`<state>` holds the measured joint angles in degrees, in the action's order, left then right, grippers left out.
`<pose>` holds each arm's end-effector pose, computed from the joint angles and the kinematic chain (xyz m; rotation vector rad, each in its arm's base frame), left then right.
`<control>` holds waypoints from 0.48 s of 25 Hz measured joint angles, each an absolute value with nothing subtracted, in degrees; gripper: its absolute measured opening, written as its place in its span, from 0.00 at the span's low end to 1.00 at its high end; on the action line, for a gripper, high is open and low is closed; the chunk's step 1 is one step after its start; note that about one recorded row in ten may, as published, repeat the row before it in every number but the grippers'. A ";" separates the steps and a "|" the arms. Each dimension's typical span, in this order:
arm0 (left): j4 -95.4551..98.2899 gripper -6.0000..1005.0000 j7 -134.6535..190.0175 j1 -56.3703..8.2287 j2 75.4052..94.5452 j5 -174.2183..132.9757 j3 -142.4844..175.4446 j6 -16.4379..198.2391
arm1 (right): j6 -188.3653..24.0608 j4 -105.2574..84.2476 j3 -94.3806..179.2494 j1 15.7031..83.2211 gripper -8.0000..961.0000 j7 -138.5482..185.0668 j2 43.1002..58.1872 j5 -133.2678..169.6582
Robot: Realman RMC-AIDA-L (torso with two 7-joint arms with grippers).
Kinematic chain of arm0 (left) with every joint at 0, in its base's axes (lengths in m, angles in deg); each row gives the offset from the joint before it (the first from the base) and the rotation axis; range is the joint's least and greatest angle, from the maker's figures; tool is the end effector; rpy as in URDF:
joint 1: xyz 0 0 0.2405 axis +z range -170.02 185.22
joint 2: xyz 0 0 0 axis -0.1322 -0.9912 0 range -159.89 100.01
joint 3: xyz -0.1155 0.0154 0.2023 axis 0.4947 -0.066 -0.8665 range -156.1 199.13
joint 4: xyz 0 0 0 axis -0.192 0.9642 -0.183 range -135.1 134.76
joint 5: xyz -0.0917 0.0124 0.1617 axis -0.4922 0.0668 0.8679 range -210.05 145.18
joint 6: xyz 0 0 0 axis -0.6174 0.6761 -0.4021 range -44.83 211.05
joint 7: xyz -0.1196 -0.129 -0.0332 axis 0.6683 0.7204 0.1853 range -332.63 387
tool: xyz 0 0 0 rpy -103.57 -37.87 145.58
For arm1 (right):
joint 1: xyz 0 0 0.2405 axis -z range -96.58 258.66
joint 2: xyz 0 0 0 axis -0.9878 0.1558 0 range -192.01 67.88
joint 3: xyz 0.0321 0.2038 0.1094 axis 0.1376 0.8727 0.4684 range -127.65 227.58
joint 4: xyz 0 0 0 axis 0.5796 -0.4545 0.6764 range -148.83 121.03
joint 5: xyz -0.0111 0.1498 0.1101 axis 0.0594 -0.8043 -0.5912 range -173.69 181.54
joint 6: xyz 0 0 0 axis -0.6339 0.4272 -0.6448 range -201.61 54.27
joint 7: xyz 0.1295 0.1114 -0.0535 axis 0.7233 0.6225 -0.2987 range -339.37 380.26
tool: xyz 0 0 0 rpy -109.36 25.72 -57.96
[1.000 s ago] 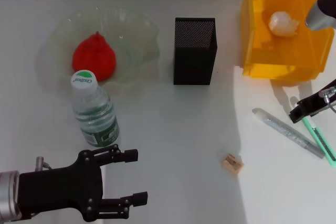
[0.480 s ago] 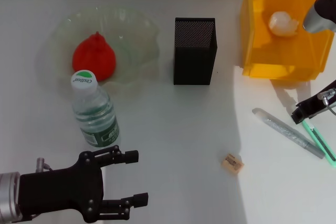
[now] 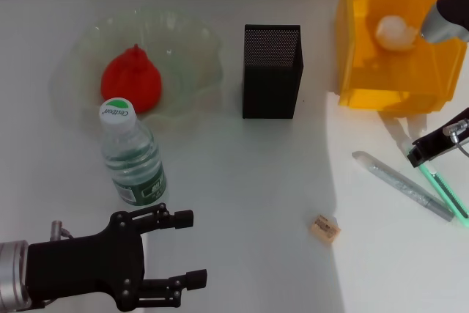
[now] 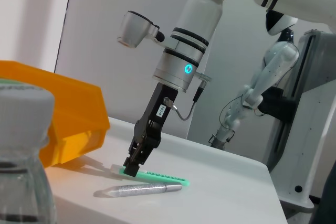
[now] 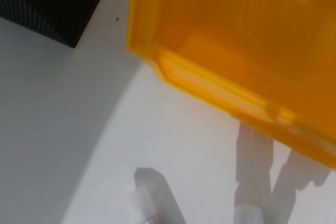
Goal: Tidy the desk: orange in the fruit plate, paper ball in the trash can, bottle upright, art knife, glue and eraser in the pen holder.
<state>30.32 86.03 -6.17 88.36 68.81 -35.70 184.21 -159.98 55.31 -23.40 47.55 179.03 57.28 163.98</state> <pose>-0.2399 0.1960 -0.0453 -2.8728 -0.4814 -0.9500 0.2498 0.3302 -0.0049 -2.2302 1.3185 -0.5833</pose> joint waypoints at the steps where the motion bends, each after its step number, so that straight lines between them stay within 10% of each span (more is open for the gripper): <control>1: 30.32 0.84 86.03 -6.14 88.35 68.81 -35.70 184.20 | -160.24 56.01 -23.19 47.74 0.18 178.56 57.28 163.27; 12: 30.32 0.84 86.05 -5.71 88.36 68.81 -35.34 184.58 | -159.35 60.69 -3.14 51.57 0.18 153.36 57.05 127.69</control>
